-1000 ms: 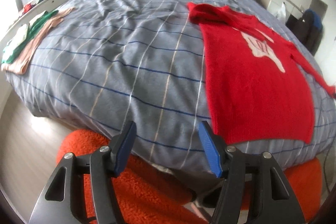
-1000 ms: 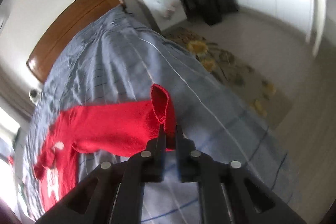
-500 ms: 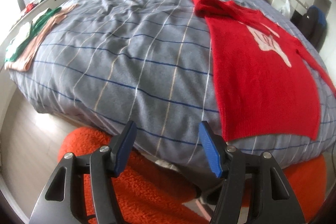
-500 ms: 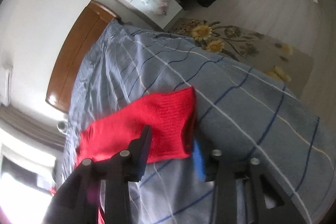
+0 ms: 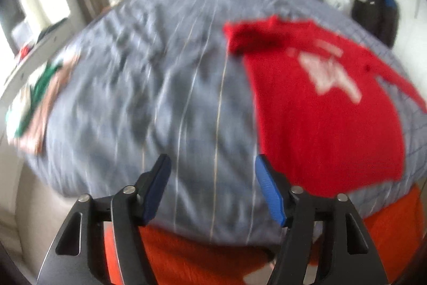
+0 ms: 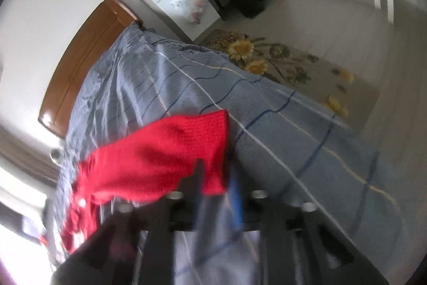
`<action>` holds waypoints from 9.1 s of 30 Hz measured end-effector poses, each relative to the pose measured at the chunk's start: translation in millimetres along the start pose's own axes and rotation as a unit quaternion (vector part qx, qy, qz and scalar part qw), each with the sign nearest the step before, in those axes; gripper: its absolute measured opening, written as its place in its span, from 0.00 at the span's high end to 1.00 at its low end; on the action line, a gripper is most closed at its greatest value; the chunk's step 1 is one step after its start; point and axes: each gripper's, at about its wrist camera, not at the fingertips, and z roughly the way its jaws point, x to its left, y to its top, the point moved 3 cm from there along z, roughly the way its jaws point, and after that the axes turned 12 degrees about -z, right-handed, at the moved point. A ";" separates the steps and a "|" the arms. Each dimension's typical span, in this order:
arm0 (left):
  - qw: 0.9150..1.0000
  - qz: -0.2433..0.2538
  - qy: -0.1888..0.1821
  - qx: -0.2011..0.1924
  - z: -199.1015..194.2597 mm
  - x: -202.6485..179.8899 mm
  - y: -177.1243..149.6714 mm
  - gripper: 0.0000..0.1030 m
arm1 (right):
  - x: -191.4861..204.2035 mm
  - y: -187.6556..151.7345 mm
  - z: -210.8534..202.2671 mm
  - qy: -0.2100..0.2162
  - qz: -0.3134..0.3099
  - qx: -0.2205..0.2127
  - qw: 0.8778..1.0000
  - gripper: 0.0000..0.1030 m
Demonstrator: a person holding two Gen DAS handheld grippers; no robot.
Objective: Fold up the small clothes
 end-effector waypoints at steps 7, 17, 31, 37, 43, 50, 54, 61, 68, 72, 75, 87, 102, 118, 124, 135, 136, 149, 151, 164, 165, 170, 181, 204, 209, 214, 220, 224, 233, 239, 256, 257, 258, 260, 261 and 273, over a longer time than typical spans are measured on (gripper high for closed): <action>0.974 0.206 -0.094 -0.029 29.4 -127.7 82.7 0.17 | 17.7 -41.6 -63.9 -0.038 -0.062 -0.047 0.996 0.33; 0.949 0.312 -0.036 0.030 168.5 -236.7 80.4 0.32 | 67.4 -147.9 -72.7 0.043 -0.099 0.018 0.994 0.33; 0.987 -0.121 -0.105 -0.020 101.5 -56.3 177.3 0.98 | 91.9 -177.1 -66.7 0.062 -0.148 0.028 0.987 0.33; 0.949 -0.298 0.078 -0.071 77.6 138.7 160.4 0.98 | 96.6 -177.4 -61.4 0.071 -0.145 0.025 0.987 0.33; 0.928 -0.356 0.111 -0.018 104.5 195.0 103.7 0.98 | 108.3 -179.5 -51.1 0.061 -0.163 0.033 0.984 0.33; 0.917 -0.380 0.124 0.020 122.8 204.4 63.9 0.98 | 109.6 -184.9 -47.8 0.043 -0.168 0.037 0.984 0.33; 0.918 -0.371 0.134 0.036 138.7 205.0 49.3 0.98 | 112.0 -186.4 -44.7 0.034 -0.175 0.039 0.983 0.33; 0.927 -0.352 0.129 0.020 144.9 202.9 41.8 0.98 | 111.9 -188.9 -40.0 0.023 -0.187 0.050 0.981 0.33; 0.939 -0.322 0.122 0.003 145.2 201.3 39.3 0.94 | 112.3 -190.6 -40.3 0.017 -0.189 0.050 0.981 0.32; 0.944 -0.309 0.110 -0.018 115.5 193.2 30.9 0.40 | 116.9 -179.7 -58.2 0.001 -0.193 0.015 0.981 0.32; 0.947 -0.296 0.103 -0.063 77.1 171.1 15.2 0.10 | 129.1 -164.5 -77.7 -0.013 -0.218 -0.029 0.975 0.19; 0.982 -0.178 0.050 -0.036 110.5 87.0 -18.5 0.00 | 174.4 -130.9 4.3 -0.008 -0.303 -0.051 0.952 0.11; 0.981 -0.171 0.033 -0.083 110.4 86.2 -29.2 0.00 | 160.0 -156.7 20.1 -0.021 -0.325 -0.100 0.940 0.09; 0.981 -0.168 0.035 -0.087 109.3 87.9 -31.2 0.00 | 160.9 -158.5 20.2 -0.023 -0.325 -0.103 0.940 0.09; 0.982 -0.166 0.037 -0.087 109.8 88.0 -31.2 0.00 | 161.2 -158.7 20.3 -0.024 -0.325 -0.103 0.940 0.09; 0.982 -0.165 0.038 -0.088 109.7 86.8 -31.8 0.00 | 161.9 -159.1 20.2 -0.024 -0.326 -0.104 0.939 0.09; 0.982 -0.165 0.038 -0.088 109.7 86.9 -31.8 0.00 | 161.9 -159.1 20.2 -0.024 -0.326 -0.104 0.939 0.09; 0.982 -0.164 0.039 -0.089 109.9 87.6 -31.1 0.00 | 162.2 -159.1 20.3 -0.026 -0.326 -0.104 0.939 0.09; 0.982 -0.163 0.039 -0.089 110.0 88.6 -31.0 0.00 | 161.5 -158.2 20.3 -0.026 -0.326 -0.104 0.939 0.09; 0.982 -0.163 0.039 -0.089 110.4 87.1 -31.3 0.00 | 160.6 -156.4 21.6 -0.028 -0.327 -0.105 0.939 0.09; 0.982 -0.163 0.039 -0.090 110.5 87.2 -31.3 0.00 | 161.2 -156.7 21.8 -0.028 -0.327 -0.105 0.939 0.09; 0.982 -0.162 0.040 -0.090 110.6 87.4 -31.2 0.00 | 161.1 -156.3 22.0 -0.028 -0.327 -0.105 0.939 0.09; 0.982 -0.162 0.040 -0.090 111.0 87.2 -31.2 0.00 | 162.0 -157.1 21.6 -0.029 -0.328 -0.105 0.938 0.09; 0.982 -0.161 0.040 -0.090 111.4 86.5 -31.3 0.00 | 163.1 -158.0 21.1 -0.030 -0.329 -0.106 0.938 0.09; 0.982 -0.161 0.040 -0.091 111.5 86.9 -31.2 0.00 | 163.5 -158.2 21.1 -0.030 -0.329 -0.107 0.938 0.09; 0.982 -0.161 0.040 -0.091 111.5 86.5 -31.3 0.00 | 162.8 -157.4 21.4 -0.030 -0.329 -0.107 0.938 0.09; 0.982 -0.161 0.041 -0.091 111.5 86.6 -31.3 0.00 | 164.2 -158.7 20.9 -0.031 -0.329 -0.107 0.938 0.09; 0.982 -0.161 0.041 -0.091 111.4 86.6 -31.4 0.00 | 164.5 -159.0 20.8 -0.031 -0.329 -0.107 0.938 0.09; 0.982 -0.161 0.041 -0.091 111.6 86.7 -31.4 0.00 | 164.6 -158.7 20.9 -0.031 -0.329 -0.107 0.938 0.09; 0.982 -0.160 0.041 -0.091 111.7 86.3 -31.5 0.00 | 165.0 -159.0 20.8 -0.032 -0.329 -0.107 0.937 0.09; 0.982 -0.160 0.041 -0.091 111.9 86.5 -31.7 0.00 | 165.8 -159.5 20.5 -0.033 -0.330 -0.108 0.937 0.09; 0.982 -0.160 0.041 -0.091 112.0 85.9 -31.7 0.00 | 166.1 -159.9 20.4 -0.033 -0.330 -0.108 0.937 0.09; 0.982 -0.160 0.042 -0.091 112.0 85.9 -31.7 0.00 | 166.2 -159.9 20.3 -0.033 -0.330 -0.108 0.937 0.09; 0.982 -0.160 0.041 -0.091 112.0 85.9 -31.8 0.00 | 166.3 -159.9 20.3 -0.033 -0.330 -0.108 0.937 0.09; 0.982 -0.160 0.041 -0.091 112.0 85.9 -31.8 0.00 | 165.9 -159.3 20.3 -0.033 -0.330 -0.108 0.937 0.09; 0.983 -0.158 0.040 -0.089 110.5 86.9 -30.2 0.00 | 165.6 -145.1 17.2 -0.037 -0.340 0.000 0.940 0.08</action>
